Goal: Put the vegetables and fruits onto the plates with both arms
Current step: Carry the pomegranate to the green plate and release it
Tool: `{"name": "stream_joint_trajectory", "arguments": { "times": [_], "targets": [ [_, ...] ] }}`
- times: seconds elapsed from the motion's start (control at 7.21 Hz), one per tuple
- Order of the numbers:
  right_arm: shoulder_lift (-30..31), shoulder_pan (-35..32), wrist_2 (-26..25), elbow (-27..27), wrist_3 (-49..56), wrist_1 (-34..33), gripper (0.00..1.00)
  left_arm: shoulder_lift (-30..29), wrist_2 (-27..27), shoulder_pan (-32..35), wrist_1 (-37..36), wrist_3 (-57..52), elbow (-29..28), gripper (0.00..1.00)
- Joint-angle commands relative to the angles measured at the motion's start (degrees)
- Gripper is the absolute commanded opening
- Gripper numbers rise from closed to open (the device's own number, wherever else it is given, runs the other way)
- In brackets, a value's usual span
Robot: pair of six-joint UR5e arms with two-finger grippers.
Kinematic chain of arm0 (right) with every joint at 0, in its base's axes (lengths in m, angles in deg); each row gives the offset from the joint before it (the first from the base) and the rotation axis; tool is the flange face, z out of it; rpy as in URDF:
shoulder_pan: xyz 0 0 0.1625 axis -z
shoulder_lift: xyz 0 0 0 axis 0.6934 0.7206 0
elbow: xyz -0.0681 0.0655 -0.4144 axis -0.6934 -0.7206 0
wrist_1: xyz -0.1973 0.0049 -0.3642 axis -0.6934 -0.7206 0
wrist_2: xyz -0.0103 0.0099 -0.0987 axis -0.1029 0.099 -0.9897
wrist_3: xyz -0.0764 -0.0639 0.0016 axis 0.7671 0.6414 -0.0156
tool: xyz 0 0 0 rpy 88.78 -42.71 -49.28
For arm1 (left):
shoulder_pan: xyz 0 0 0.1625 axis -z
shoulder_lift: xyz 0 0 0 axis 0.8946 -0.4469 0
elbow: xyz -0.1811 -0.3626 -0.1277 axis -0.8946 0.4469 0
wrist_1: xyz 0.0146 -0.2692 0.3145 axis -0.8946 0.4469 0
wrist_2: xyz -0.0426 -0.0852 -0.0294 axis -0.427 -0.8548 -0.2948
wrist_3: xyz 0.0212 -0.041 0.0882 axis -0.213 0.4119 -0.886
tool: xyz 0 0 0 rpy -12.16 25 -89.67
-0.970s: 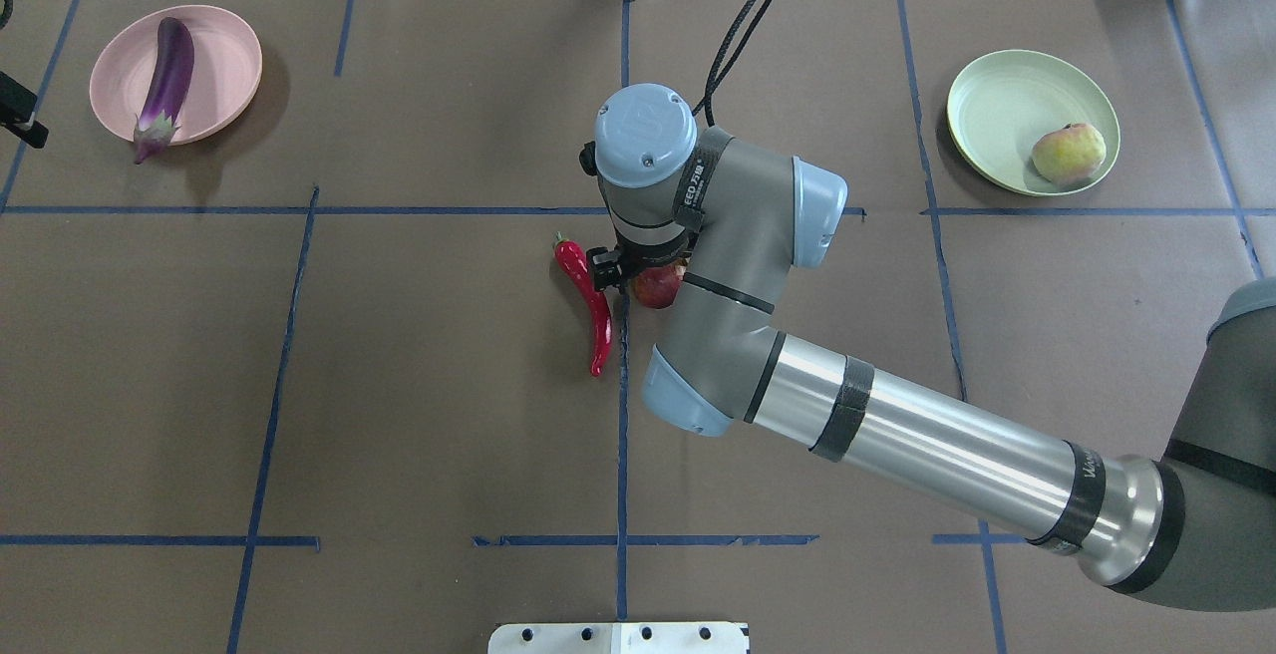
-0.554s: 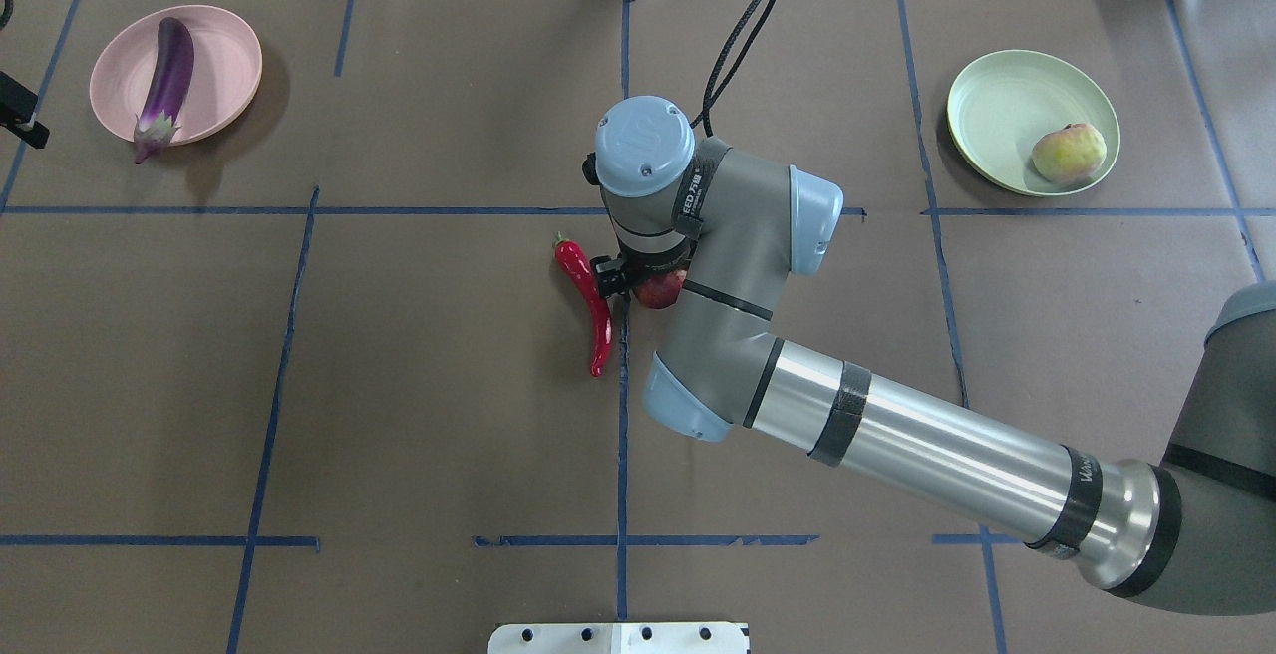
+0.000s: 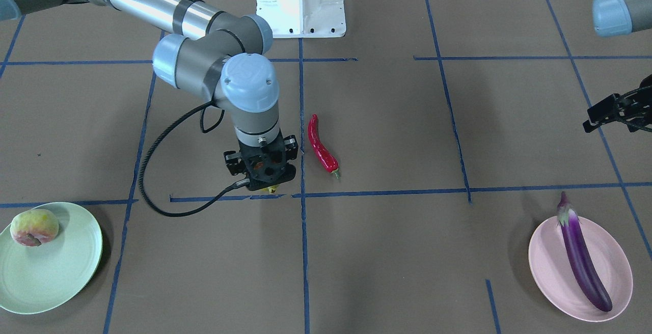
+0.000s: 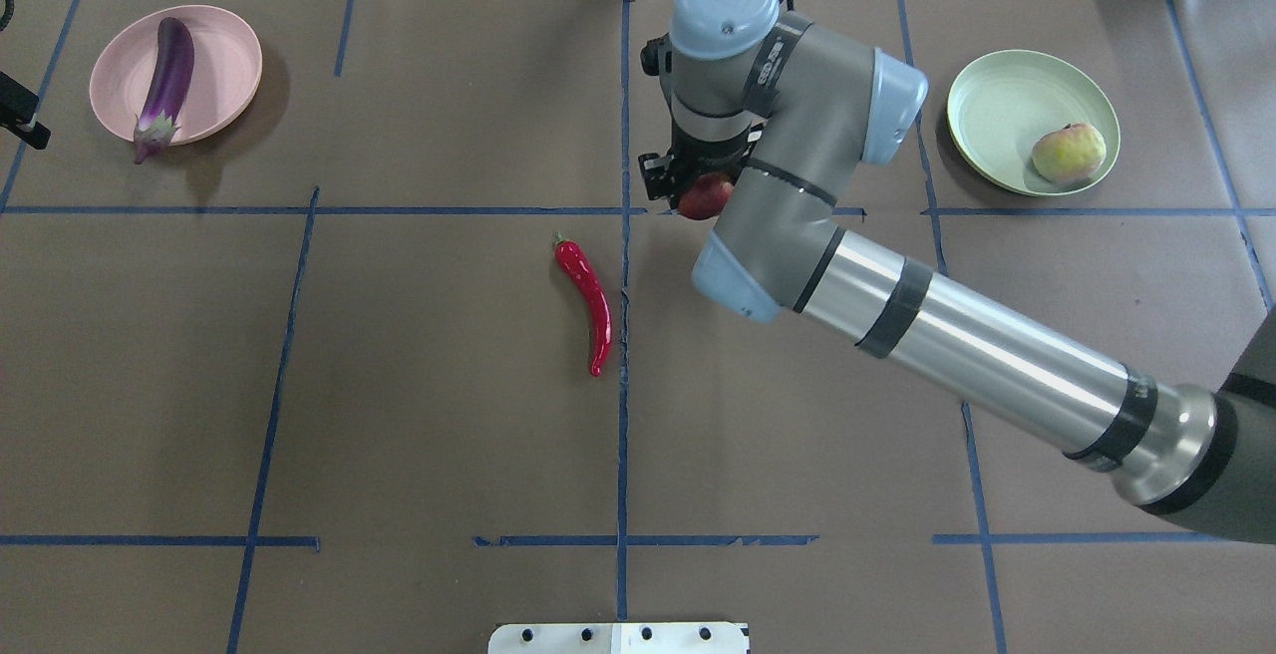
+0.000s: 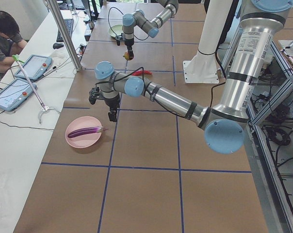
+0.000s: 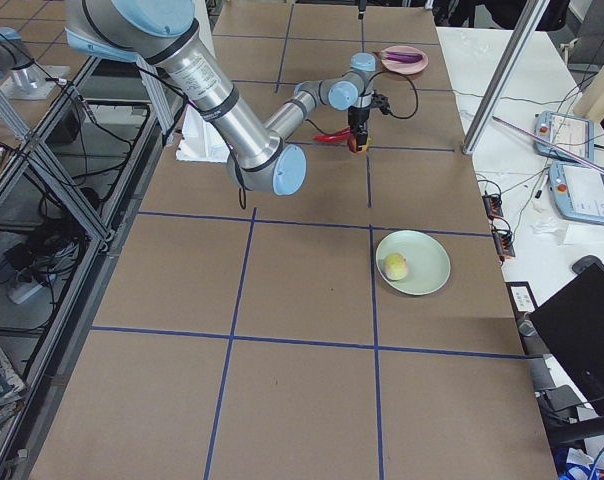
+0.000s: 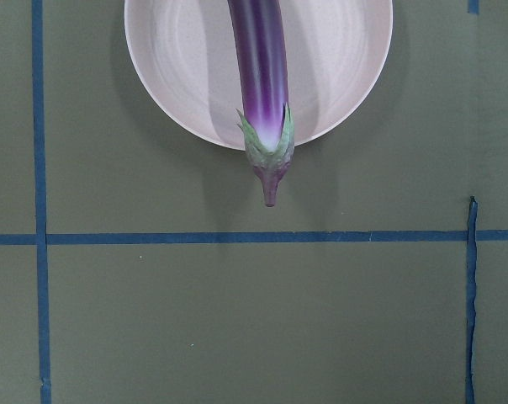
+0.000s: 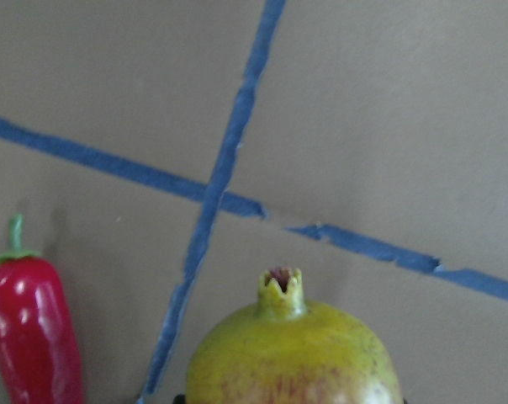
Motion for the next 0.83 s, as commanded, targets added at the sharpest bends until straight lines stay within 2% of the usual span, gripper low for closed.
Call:
{"name": "stream_joint_trajectory", "arguments": {
  "times": [0.0, 0.28, 0.42, 0.55, 0.69],
  "targets": [
    [6.0, -11.3, 3.5, -0.4, 16.0, 0.1, 0.08, 0.0, -0.1, 0.0, 0.0, 0.0, 0.0, 1.0],
    [11.0, -19.5, 6.4, -5.2, 32.2, 0.7, 0.08, 0.0, -0.1, 0.0, 0.0, 0.0, 0.1, 1.0],
    [12.1, -22.0, 7.1, -9.4, 36.1, 5.0, 0.08, 0.0, 0.0, 0.0, 0.1, 0.0, 0.1, 1.0],
    [13.9, -22.2, 8.3, -14.1, 36.3, 13.2, 0.08, 0.0, 0.0, 0.0, 0.0, 0.0, 0.1, 1.0],
    [14.2, -22.0, 8.3, -16.2, 36.1, 15.6, 0.22, 0.0, 0.0, -0.2, 0.1, 0.0, 0.1, 1.0]
  ]
}}
